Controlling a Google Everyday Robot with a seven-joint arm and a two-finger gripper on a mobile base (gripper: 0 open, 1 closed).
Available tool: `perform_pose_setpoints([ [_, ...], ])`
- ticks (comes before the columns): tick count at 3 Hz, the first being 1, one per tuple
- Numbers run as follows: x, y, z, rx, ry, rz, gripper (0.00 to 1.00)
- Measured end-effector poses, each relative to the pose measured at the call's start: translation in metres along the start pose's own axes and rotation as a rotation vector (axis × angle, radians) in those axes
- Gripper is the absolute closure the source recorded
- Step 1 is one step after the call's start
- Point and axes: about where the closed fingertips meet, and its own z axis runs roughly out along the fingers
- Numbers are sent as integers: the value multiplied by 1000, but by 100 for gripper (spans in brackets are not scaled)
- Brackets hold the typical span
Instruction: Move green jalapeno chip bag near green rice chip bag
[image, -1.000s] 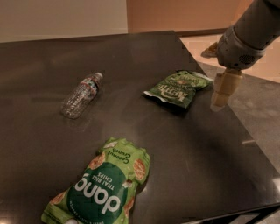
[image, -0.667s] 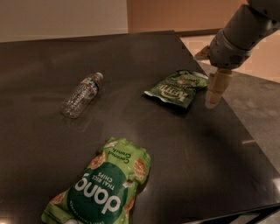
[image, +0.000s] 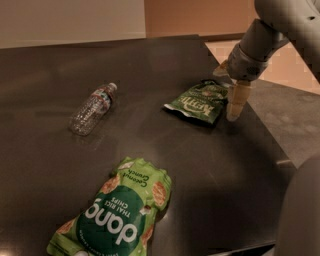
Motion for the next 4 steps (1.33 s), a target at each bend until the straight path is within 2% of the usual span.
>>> perform_pose_setpoints([
  [1, 2, -11, 13, -18, 9, -1, 3],
  [2, 1, -19, 18, -42, 11, 13, 18],
  [4, -8, -23, 11, -65, -12, 29, 65],
])
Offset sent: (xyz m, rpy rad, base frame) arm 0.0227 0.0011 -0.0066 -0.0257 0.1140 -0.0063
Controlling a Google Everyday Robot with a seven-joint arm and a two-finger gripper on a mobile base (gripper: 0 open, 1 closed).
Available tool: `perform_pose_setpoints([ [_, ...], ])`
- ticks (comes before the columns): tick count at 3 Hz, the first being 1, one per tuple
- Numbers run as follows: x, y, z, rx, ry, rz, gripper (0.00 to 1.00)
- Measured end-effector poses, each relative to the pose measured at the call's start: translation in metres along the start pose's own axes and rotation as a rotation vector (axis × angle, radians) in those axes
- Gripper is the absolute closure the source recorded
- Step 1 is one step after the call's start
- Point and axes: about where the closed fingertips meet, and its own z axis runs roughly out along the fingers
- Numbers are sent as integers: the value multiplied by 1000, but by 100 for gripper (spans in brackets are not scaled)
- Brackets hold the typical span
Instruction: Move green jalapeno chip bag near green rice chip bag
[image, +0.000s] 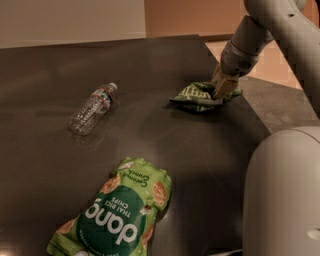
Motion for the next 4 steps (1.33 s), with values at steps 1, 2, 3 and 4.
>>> perform_pose_setpoints([
  [1, -9, 7, -13, 2, -39, 6, 87],
  [2, -27, 26, -32, -3, -108, 8, 100],
  [3, -41, 40, -45, -2, -159, 5, 100],
  [4, -78, 82, -56, -29, -220, -40, 100],
])
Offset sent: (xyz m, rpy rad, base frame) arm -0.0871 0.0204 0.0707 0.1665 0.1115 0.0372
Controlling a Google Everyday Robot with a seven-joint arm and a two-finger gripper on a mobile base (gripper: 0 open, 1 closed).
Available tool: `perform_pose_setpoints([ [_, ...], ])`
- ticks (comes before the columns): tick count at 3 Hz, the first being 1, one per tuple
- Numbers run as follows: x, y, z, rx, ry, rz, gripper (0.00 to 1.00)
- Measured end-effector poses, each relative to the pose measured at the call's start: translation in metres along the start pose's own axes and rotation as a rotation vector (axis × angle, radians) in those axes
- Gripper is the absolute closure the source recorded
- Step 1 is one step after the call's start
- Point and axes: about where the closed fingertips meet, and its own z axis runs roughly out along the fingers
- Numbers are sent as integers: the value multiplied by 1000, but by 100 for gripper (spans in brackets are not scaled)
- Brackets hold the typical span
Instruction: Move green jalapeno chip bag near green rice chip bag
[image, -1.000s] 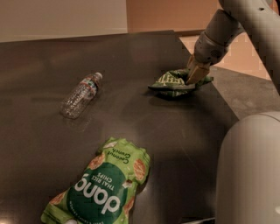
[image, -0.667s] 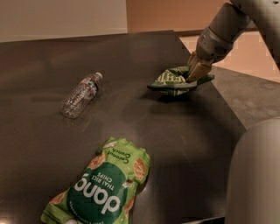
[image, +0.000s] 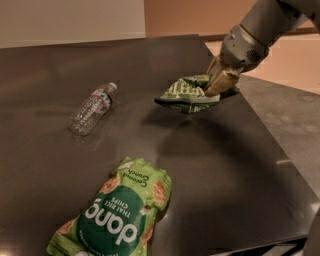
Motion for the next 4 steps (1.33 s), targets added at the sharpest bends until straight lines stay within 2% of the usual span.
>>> perform_pose_setpoints([
  [1, -27, 41, 13, -51, -34, -22, 100],
  [2, -40, 76, 33, -109, -61, -13, 82],
  [3, -40, 98, 49, -147, -93, 14, 59],
  [4, -41, 97, 51, -144, -95, 16, 35],
])
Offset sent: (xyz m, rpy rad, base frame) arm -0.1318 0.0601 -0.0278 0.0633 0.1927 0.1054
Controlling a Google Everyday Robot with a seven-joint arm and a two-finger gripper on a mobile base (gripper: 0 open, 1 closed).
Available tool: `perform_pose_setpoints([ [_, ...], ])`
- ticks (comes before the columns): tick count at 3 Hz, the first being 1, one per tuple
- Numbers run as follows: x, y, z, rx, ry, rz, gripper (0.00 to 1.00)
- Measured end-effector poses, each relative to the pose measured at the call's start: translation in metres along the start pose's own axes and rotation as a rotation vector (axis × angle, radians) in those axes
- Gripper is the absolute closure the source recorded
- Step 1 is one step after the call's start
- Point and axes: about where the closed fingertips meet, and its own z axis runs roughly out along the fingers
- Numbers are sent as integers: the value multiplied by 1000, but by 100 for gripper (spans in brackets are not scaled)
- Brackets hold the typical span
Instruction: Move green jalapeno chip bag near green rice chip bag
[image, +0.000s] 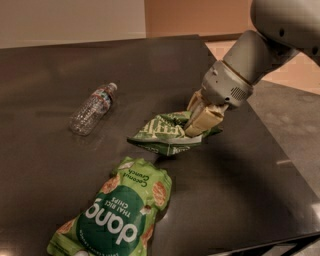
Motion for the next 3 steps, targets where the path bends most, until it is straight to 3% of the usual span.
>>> perform_pose_setpoints([
  [1, -1, -2, 1, 5, -2, -1, 12],
  [2, -3, -3, 2, 10, -4, -3, 0],
  [3, -3, -3, 2, 10, -4, -3, 0],
])
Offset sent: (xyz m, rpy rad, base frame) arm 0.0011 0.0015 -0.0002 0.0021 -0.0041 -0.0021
